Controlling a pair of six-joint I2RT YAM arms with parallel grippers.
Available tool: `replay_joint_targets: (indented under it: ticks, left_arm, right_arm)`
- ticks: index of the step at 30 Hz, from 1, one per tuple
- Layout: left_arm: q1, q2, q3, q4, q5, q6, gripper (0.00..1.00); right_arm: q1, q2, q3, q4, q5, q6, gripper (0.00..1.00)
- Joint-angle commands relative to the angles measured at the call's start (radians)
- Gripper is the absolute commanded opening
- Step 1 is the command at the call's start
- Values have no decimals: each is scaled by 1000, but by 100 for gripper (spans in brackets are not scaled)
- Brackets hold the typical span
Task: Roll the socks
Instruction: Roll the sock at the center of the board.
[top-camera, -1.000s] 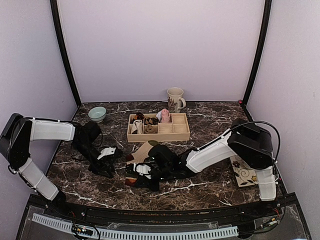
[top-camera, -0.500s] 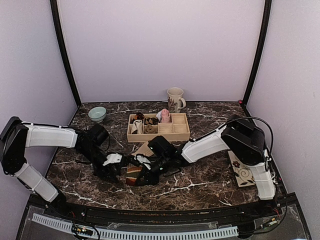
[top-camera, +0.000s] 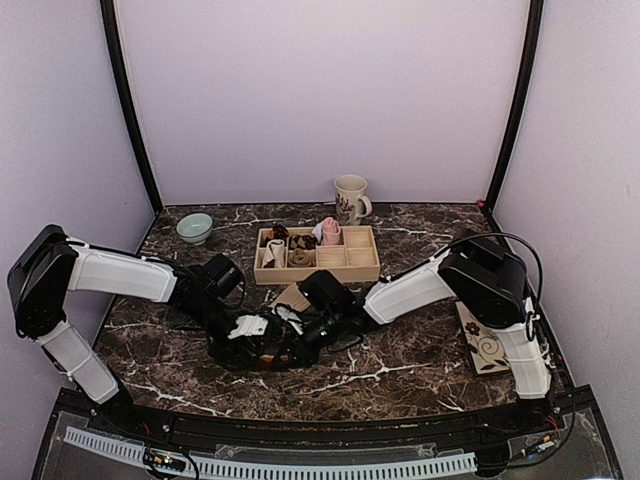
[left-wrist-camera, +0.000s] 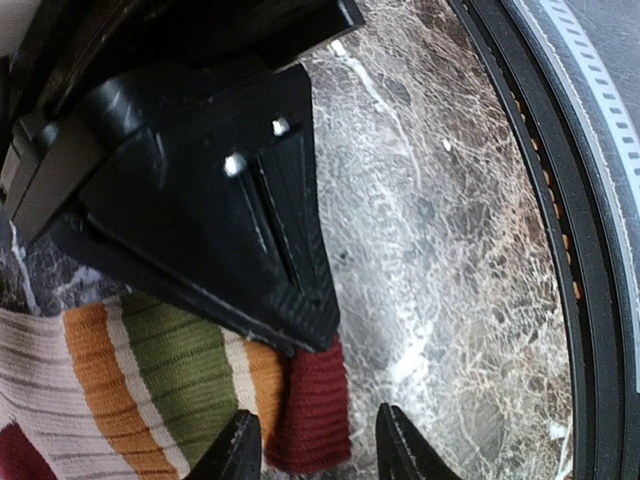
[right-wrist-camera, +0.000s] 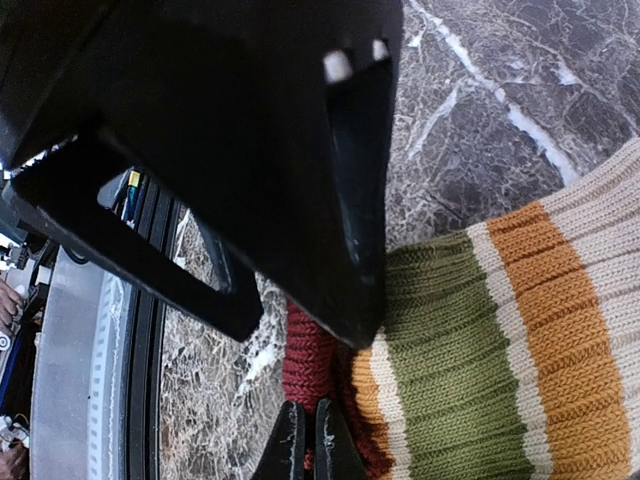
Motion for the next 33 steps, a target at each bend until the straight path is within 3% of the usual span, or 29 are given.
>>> replay_joint_targets:
  ticks: [1,9,18,33]
  left_arm:
    - [-10,28,35,41,3,-33,42]
    - [-14,64,75,10,1,-28,40]
    - [-15,32,19,58,-41,10,40]
    - [-26,-125,-45,-25,-54,26,45]
  right_arm:
    - [-27,112,-41,-197,141,20,0]
    - [-32,133,-7,-249,127,50,0]
    - [-36,144,-8,-232,129,87,0]
    - [-61,136,-72,-163,132,132,0]
